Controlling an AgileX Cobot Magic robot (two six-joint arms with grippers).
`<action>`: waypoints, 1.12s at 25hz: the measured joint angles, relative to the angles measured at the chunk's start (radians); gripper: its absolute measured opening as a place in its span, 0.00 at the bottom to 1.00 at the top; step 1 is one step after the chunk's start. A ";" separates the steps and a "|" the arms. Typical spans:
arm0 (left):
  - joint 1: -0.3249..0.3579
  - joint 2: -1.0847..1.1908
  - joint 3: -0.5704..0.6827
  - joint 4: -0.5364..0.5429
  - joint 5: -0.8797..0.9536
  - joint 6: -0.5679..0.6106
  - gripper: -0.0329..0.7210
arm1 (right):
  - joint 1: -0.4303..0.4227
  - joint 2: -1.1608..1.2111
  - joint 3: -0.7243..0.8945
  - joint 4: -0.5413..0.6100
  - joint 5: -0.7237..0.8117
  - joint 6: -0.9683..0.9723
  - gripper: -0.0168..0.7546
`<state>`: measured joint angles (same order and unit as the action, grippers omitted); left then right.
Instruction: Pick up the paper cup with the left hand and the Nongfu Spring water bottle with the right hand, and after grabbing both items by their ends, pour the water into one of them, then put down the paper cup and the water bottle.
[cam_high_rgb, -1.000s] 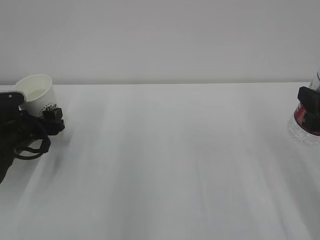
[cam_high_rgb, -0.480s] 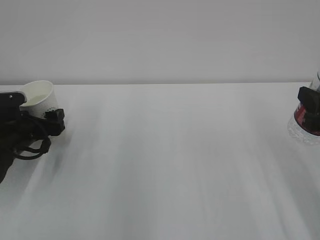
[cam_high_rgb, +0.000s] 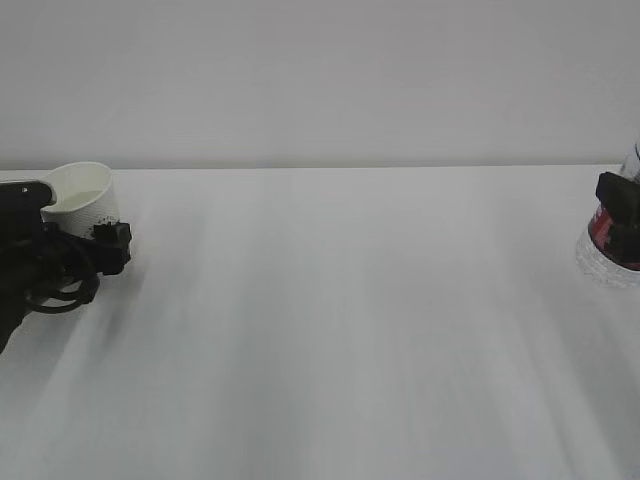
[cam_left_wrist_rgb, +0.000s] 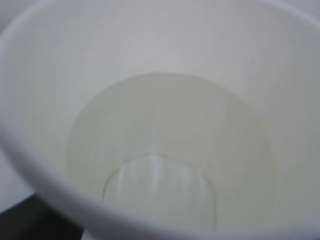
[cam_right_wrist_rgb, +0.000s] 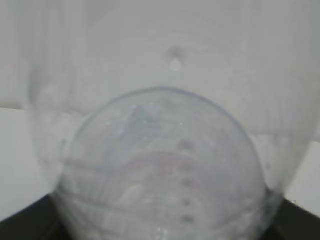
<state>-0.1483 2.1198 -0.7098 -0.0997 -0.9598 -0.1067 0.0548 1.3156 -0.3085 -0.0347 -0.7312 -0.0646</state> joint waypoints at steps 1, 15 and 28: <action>0.000 -0.007 0.000 0.000 0.016 -0.003 0.91 | 0.000 0.000 0.000 0.000 0.000 0.000 0.65; 0.000 -0.127 0.000 0.000 0.251 -0.021 0.91 | 0.000 0.000 0.000 0.000 -0.028 0.000 0.65; 0.000 -0.246 0.002 0.000 0.494 -0.021 0.89 | 0.000 0.000 0.000 0.000 -0.034 0.000 0.65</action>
<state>-0.1483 1.8741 -0.7080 -0.0997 -0.4657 -0.1277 0.0548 1.3156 -0.3085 -0.0347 -0.7655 -0.0646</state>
